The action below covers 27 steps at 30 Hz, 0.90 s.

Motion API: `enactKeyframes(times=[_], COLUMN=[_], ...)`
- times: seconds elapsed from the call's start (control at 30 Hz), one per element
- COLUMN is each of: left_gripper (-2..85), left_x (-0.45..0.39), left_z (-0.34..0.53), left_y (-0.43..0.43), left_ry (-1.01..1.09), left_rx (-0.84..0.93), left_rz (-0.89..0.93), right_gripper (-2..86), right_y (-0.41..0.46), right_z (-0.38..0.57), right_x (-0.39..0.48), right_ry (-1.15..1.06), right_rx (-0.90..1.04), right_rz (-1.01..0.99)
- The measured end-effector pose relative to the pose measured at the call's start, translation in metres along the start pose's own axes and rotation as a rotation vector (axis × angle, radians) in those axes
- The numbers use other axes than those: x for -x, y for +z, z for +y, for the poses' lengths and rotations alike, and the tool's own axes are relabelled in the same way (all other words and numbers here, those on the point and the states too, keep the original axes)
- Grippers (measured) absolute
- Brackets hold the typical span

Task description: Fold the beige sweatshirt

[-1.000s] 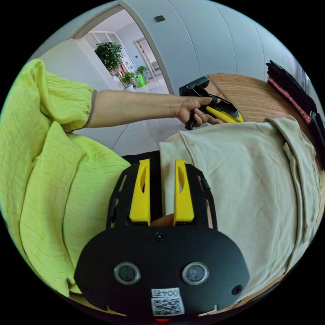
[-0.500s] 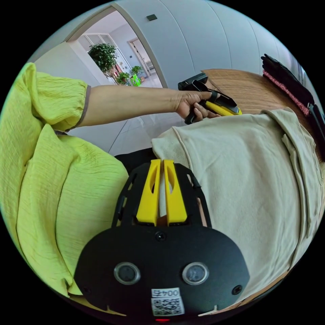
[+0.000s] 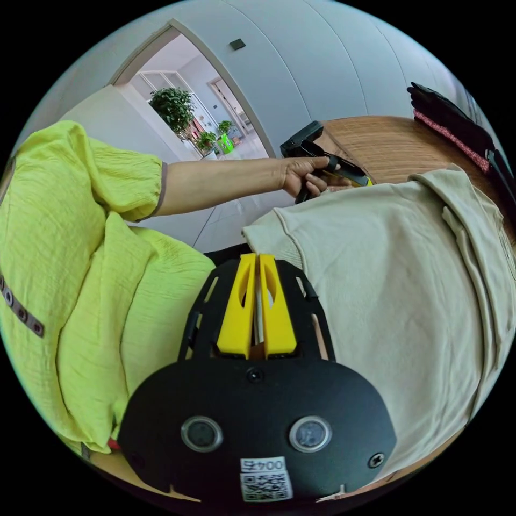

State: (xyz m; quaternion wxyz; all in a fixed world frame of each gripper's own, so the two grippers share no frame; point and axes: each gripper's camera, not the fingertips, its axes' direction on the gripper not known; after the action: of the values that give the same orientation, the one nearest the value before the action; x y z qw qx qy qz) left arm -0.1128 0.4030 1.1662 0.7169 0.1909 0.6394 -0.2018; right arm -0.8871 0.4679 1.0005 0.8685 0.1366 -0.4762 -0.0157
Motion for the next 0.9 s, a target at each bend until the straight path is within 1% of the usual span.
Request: enactKeyframes(times=[0.07,0.13,0.2,0.27,0.33,0.4,0.43,0.47,0.5,0.63,0.73,0.8,0.9], left_gripper=[1.6,2.1,4.1,10.5,12.2,12.8,13.1,13.1,13.1,12.1,9.1,6.5,3.1], left_x=[-0.007,-0.001,0.007,0.013,0.015,0.017,0.02,0.023,0.024,0.024,0.017,0.01,-0.006], left_z=[-0.005,-0.008,-0.01,-0.011,-0.006,-0.001,0.002,0.004,0.004,0.01,0.014,0.016,0.019], left_y=[-0.018,-0.032,-0.037,-0.022,-0.009,-0.003,-0.001,0.0,0.0,-0.002,-0.007,-0.01,-0.03], left_ry=[0.057,0.06,0.063,0.068,0.064,0.056,0.04,0.025,0.02,0.016,0.036,0.059,0.097], left_rx=[-0.032,-0.042,-0.003,0.121,0.19,0.19,0.176,0.16,0.151,0.142,0.121,0.114,0.076], left_rz=[-0.094,-0.146,-0.056,0.104,0.124,0.152,0.204,0.257,0.272,0.273,0.282,0.254,0.101], right_gripper=[0.3,0.2,0.3,0.4,0.5,0.5,0.5,0.6,0.6,0.8,0.9,1.0,0.9], right_y=[-0.005,-0.002,0.011,0.017,0.019,0.016,0.016,0.014,0.013,0.013,0.015,0.016,0.015], right_z=[0.003,0.006,0.012,0.014,0.016,0.018,0.019,0.02,0.02,0.019,0.017,0.015,0.013], right_x=[-0.002,-0.008,-0.017,-0.02,-0.022,-0.025,-0.027,-0.028,-0.029,-0.03,-0.03,-0.029,-0.025], right_ry=[-0.011,-0.001,0.036,0.051,0.066,0.086,0.092,0.101,0.108,0.113,0.112,0.111,0.102], right_rx=[0.004,0.03,0.058,0.054,0.037,0.022,0.018,0.014,0.012,0.011,0.016,0.019,0.024], right_rz=[-0.018,-0.047,-0.06,-0.071,-0.08,-0.09,-0.093,-0.099,-0.101,-0.1,-0.098,-0.092,-0.072])
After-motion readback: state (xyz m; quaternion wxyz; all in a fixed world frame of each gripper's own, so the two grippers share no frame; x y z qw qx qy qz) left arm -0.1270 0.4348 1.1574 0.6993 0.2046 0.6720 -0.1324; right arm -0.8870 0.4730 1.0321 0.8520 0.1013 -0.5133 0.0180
